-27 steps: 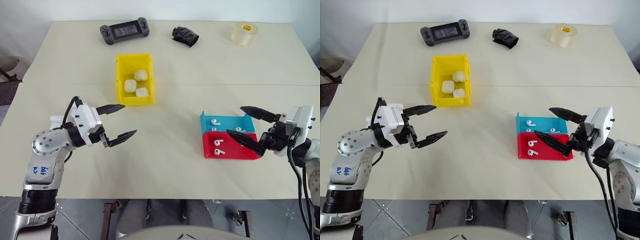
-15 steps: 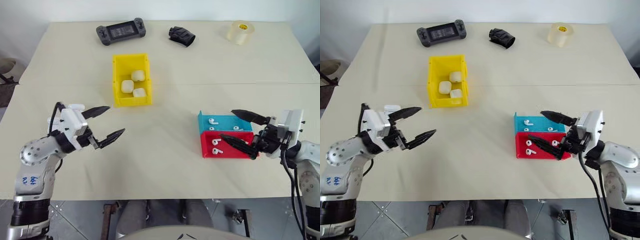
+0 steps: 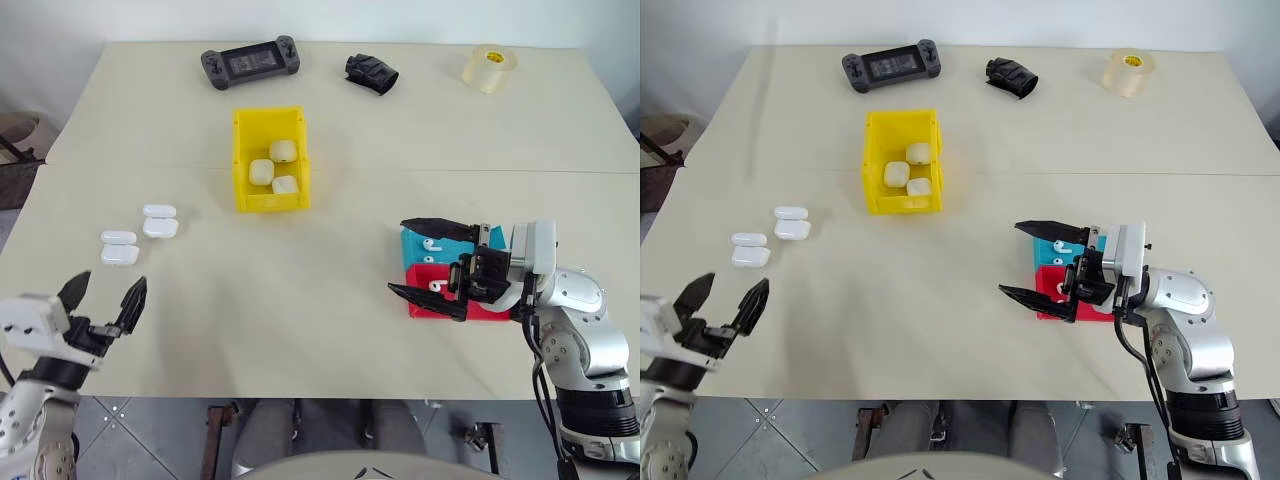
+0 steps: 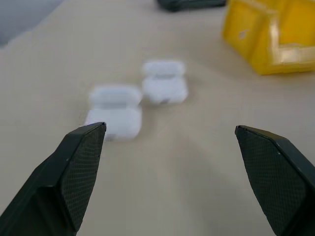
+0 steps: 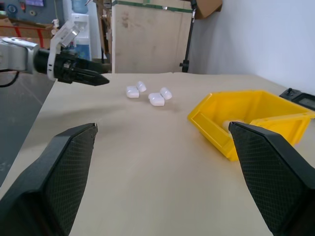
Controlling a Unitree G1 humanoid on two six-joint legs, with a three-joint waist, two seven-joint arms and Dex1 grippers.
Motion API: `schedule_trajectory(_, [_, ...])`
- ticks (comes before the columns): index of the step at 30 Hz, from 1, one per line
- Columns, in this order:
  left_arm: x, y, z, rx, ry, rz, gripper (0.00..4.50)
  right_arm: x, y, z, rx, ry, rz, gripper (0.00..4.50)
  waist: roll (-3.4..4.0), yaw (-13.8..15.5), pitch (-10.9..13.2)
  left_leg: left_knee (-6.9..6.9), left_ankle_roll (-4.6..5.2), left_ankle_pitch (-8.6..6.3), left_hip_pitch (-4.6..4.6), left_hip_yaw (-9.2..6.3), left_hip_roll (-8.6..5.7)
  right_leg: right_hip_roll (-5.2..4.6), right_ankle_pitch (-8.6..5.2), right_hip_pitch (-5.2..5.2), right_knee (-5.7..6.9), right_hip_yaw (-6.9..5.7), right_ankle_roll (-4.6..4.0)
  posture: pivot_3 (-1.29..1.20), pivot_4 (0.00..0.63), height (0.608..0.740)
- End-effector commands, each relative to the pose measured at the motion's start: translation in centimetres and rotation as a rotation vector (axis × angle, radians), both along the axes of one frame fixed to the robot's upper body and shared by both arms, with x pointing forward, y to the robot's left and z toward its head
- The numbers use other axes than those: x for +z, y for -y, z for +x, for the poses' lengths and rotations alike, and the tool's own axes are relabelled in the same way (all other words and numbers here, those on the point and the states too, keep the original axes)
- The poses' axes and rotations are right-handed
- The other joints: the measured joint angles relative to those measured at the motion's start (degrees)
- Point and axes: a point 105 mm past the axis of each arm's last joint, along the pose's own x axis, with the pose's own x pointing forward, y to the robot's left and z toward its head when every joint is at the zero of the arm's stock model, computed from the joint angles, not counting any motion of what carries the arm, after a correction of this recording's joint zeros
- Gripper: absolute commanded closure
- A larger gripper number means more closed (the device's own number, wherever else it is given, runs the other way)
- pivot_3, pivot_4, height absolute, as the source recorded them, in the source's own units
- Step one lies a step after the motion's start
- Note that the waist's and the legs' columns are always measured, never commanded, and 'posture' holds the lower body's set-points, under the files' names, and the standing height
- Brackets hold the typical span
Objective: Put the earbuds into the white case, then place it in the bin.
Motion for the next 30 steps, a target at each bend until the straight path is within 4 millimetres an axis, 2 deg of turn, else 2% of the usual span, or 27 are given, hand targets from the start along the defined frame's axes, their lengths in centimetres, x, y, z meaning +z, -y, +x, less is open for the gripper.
schedule_trajectory(1, [1.5, -0.3, -0.3, 0.042, 0.021, 0.026, 0.04, 0.7, -0.2, -0.1, 0.022, 0.045, 0.005, 0.0, 0.0, 0.09, 0.0, 0.0, -0.01, 0.0, 0.0, -0.01, 0.01, 0.0, -0.01, -0.01, 0.0, -0.01, -0.02, 0.0, 0.15, 0.74])
schedule_trajectory(3, [2.1, -0.2, 0.8, 0.043, 0.012, 0.005, 0.04, 0.7, -0.1, 0.1, 0.019, 0.048, 0.002, 0.0, 0.0, 0.07, 0.0, 0.01, -0.03, 0.0, 0.0, 0.0, 0.03, 0.02, -0.04, -0.01, 0.0, -0.02, -0.07, 0.0, 0.15, 0.74])
schedule_trajectory(6, [2.7, -1.2, 2.2, 0.08, -0.072, 0.072, 0.04, 0.4, 0.3, 0.4, 0.005, 0.041, -0.014, 0.0, 0.0, -0.02, -0.01, 0.01, -0.06, 0.01, 0.01, -0.05, 0.03, 0.02, -0.04, -0.03, 0.07, -0.03, -0.1, 0.0, 0.15, 0.74])
schedule_trajectory(14, [4.3, -3.9, 4.4, 0.207, -0.348, 0.164, 0.04, -0.5, 1.3, 0.5, -0.008, -0.003, -0.051, 0.0, 0.0, -0.32, -0.01, -0.14, -0.06, -0.01, 0.01, -0.02, 0.04, 0.08, -0.05, -0.23, 0.54, 0.01, -0.12, 0.0, 0.15, 0.74])
schedule_trajectory(17, [4.7, -4.0, 5.4, 0.194, -0.451, 0.149, 0.04, -0.6, 1.3, 0.4, -0.007, -0.01, -0.05, 0.0, -0.01, -0.31, -0.01, -0.15, -0.09, 0.0, 0.01, -0.01, 0.03, 0.09, -0.06, -0.26, 0.6, 0.03, -0.13, 0.0, 0.15, 0.74])
schedule_trajectory(23, [3.6, -4.8, 6.3, 0.144, -0.687, 0.059, 0.04, -0.8, 1.1, -0.1, 0.012, -0.01, -0.056, 0.0, -0.01, -0.32, -0.01, -0.24, -0.16, 0.04, 0.0, 0.14, 0.0, 0.08, -0.07, -0.54, 0.91, 0.13, -0.16, 0.0, 0.15, 0.74])
schedule_trajectory(30, [3.6, -5.1, 8.3, 0.105, -0.784, 0.083, 0.04, -0.6, 0.9, -0.6, 0.007, -0.002, -0.045, 0.0, -0.03, -0.4, -0.01, -0.37, -0.23, 0.08, -0.02, 0.46, 0.04, 0.1, -0.09, -0.85, 1.02, 0.2, -0.19, 0.0, 0.15, 0.74])
